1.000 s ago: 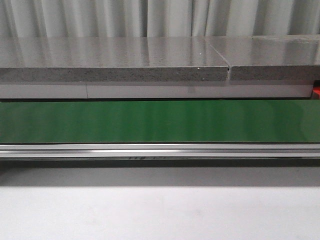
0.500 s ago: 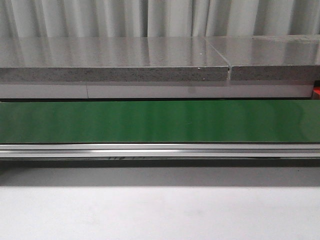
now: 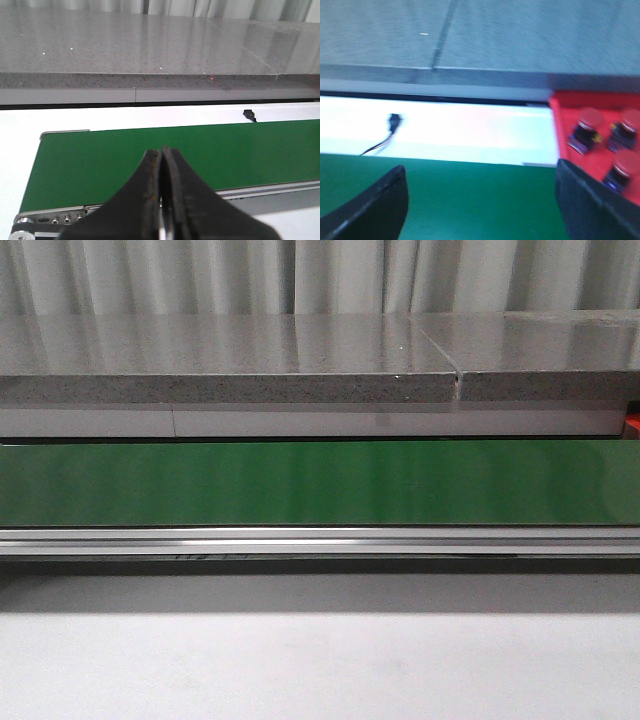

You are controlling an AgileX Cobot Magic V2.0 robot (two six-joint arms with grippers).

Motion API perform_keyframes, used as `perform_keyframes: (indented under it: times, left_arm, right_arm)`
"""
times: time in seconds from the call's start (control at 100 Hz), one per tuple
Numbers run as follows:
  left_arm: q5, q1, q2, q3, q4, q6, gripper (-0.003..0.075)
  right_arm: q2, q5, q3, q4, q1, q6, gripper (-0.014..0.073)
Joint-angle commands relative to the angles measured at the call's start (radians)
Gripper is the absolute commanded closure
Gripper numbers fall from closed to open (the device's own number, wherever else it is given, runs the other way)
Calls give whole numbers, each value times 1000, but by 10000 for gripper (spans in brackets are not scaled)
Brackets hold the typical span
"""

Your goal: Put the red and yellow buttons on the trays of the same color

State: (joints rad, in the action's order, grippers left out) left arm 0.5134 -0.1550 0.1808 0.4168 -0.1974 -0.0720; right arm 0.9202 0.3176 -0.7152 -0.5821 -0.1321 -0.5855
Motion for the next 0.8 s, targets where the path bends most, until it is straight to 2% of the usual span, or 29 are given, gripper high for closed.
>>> perform_keyframes:
  times: [0.0,0.19,0.26,0.38,0.54,0.64,0.79]
  left_arm:
    - [-69,-9,10,25,-11,1,739]
    - [-69,-9,10,25,-11,1,739]
    - [-69,-9,10,25,-11,1,739]
    - [-69,-9,10,25,-11,1,739]
    - [-69,-9,10,25,-11,1,739]
    - [-69,-9,10,25,-11,1,739]
    - [-69,-9,10,25,-11,1,739]
  right_arm:
    - [-58,-26,-31,-13,53,-51,1]
    - [-160,36,11,-13,75,-51,2]
    - [-207,43,38,-13,75,-51,36]
    - [-290,68,82,-13,75,-51,199]
    - [-371,98,102,-14,75,-51,500]
    - [-386,100,103,-14,75,-51,650]
    - [-386,101,103,-15,75,-51,660]
